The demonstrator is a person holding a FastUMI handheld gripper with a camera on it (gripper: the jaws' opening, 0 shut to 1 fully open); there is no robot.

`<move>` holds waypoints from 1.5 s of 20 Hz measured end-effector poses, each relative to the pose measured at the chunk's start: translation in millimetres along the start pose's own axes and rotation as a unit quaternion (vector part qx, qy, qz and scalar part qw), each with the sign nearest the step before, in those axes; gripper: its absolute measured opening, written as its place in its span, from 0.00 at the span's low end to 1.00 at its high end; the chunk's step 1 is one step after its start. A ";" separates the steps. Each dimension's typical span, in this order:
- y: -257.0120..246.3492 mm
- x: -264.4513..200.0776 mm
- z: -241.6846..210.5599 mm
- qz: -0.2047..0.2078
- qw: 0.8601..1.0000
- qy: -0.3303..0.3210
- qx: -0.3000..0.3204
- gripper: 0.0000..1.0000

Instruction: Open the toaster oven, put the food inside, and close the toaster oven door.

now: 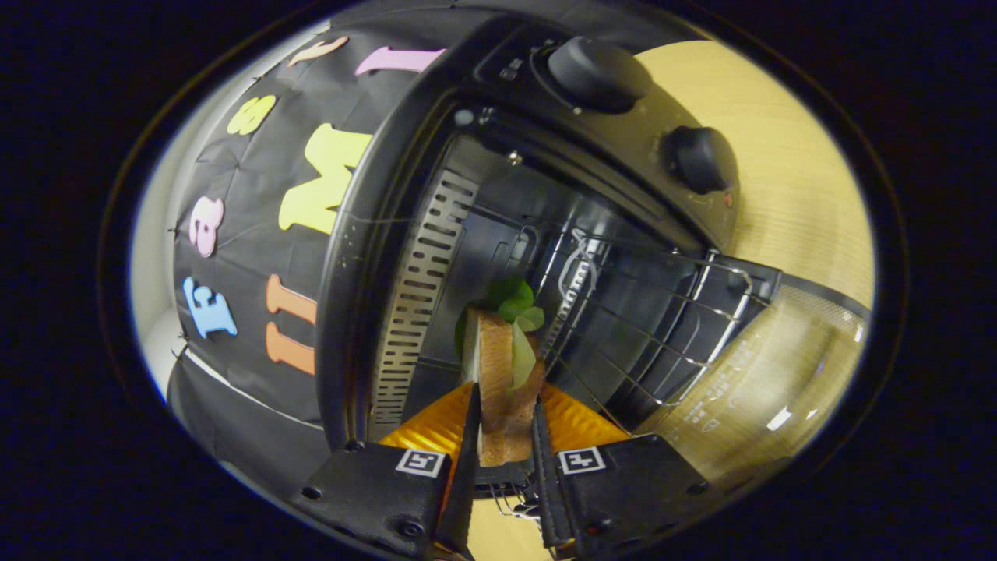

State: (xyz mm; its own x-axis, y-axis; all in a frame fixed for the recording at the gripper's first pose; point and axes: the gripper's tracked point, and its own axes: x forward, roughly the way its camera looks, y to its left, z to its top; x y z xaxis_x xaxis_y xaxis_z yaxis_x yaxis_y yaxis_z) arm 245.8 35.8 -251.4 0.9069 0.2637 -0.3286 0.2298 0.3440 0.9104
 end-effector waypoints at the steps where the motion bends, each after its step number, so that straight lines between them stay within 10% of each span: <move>1: 1.3 3.5 9.0 0.002 1.000 -0.008 0.004 0.40; 9: 0.6 0.5 2.4 0.000 0.998 0.034 -0.043 0.51; 15: 2.1 -18.8 -12.3 -0.024 0.985 0.076 -0.154 0.82; 18: -6.2 -26.2 -18.9 -0.057 0.956 0.108 -0.269 0.99; 30: -21.9 -113.2 -25.6 -0.131 0.845 0.052 -0.516 0.99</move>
State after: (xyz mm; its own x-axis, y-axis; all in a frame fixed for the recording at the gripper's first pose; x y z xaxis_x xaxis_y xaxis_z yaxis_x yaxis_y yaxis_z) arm 129.1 21.4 -240.5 0.8247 0.1160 -0.5535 -0.0608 0.9912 0.1172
